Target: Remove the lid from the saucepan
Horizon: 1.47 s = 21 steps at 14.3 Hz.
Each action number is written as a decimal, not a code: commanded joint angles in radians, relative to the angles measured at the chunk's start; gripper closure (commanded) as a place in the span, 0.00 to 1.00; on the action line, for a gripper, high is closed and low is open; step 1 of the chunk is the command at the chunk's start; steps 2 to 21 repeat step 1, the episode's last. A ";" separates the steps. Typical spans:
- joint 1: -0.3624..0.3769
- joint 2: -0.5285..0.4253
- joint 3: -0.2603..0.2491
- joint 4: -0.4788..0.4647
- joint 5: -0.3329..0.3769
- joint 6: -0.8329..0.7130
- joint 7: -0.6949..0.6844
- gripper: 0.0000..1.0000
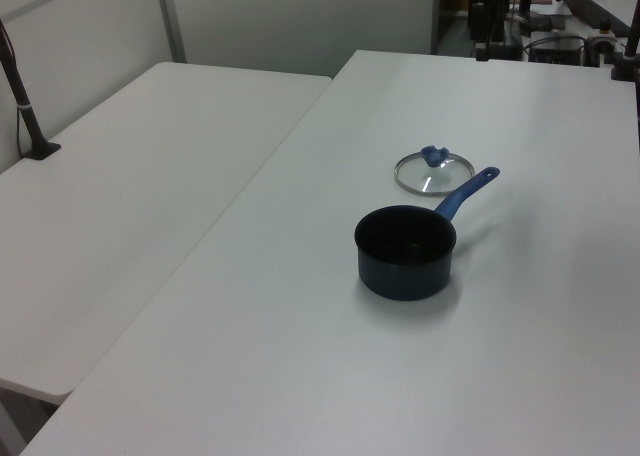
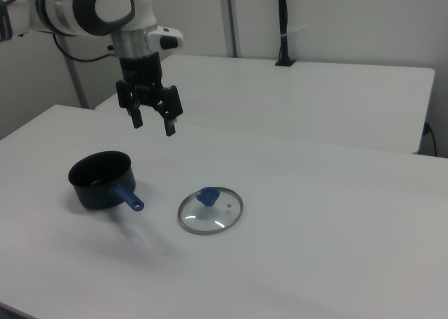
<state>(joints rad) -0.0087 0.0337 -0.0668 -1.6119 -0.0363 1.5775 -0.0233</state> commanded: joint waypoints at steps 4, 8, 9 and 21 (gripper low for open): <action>-0.002 -0.028 0.013 -0.030 -0.004 -0.030 0.014 0.00; -0.002 -0.028 0.013 -0.030 -0.004 -0.030 0.014 0.00; -0.002 -0.028 0.013 -0.030 -0.004 -0.030 0.014 0.00; -0.002 -0.028 0.013 -0.030 -0.004 -0.030 0.014 0.00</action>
